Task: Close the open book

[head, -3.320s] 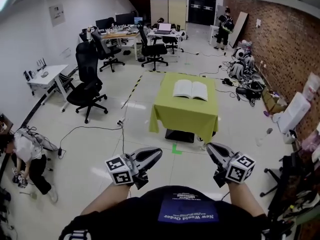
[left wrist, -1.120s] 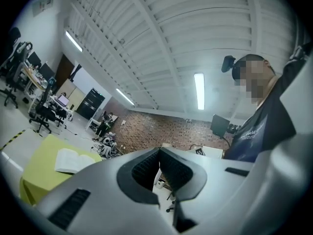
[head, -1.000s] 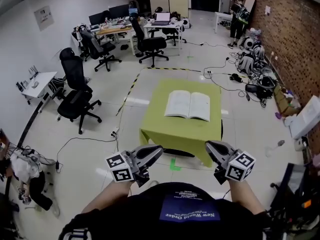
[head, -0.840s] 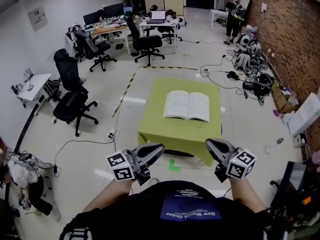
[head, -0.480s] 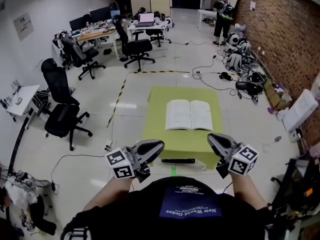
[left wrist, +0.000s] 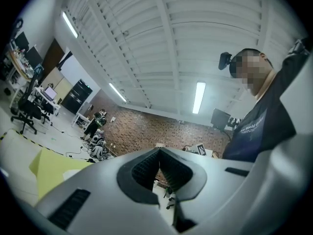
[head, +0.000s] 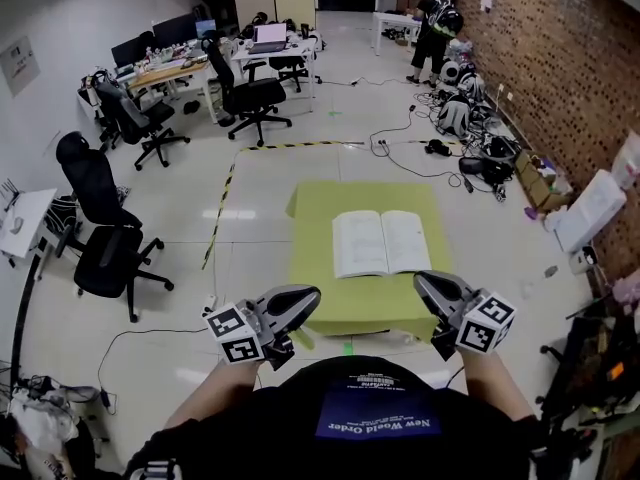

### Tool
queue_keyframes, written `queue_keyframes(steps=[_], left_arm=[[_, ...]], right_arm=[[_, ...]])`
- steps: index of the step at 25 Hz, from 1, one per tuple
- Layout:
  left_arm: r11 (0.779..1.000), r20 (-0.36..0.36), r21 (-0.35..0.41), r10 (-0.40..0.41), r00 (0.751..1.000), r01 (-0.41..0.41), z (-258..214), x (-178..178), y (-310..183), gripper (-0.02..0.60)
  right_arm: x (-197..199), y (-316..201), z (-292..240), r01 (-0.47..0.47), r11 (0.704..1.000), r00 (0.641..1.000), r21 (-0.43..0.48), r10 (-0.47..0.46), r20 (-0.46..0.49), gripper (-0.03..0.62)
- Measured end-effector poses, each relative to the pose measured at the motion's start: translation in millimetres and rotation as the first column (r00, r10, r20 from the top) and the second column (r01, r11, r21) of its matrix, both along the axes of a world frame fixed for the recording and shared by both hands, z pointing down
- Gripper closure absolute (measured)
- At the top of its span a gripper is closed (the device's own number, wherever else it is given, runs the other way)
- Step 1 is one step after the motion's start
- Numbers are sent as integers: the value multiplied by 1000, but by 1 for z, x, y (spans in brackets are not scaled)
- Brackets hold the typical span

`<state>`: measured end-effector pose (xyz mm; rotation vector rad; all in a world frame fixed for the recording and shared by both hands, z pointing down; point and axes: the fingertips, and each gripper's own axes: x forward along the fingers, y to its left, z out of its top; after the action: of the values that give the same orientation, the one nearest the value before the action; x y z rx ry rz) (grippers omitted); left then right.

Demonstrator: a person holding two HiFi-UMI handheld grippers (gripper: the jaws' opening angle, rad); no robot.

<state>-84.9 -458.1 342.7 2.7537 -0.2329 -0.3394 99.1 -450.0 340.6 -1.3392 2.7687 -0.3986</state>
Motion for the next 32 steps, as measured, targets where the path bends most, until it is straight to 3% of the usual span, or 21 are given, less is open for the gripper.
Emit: queue_keyframes(steps=[6, 17, 24, 32], left_arm=[[999, 24, -11, -30, 999, 30, 12, 35, -26, 575], [982, 38, -38, -184, 982, 185, 9, 136, -94, 575], [986, 88, -58, -153, 984, 159, 23, 147, -124, 575], [995, 124, -101, -4, 992, 16, 67, 162, -172, 575]], right_arm=[[33, -35, 13, 43, 999, 999, -11, -42, 22, 608], [120, -123, 25, 222, 975, 974, -26, -221, 50, 608], [121, -145, 59, 216, 972, 974, -90, -208, 84, 608], [119, -166, 99, 60, 979, 998, -194, -52, 44, 608]])
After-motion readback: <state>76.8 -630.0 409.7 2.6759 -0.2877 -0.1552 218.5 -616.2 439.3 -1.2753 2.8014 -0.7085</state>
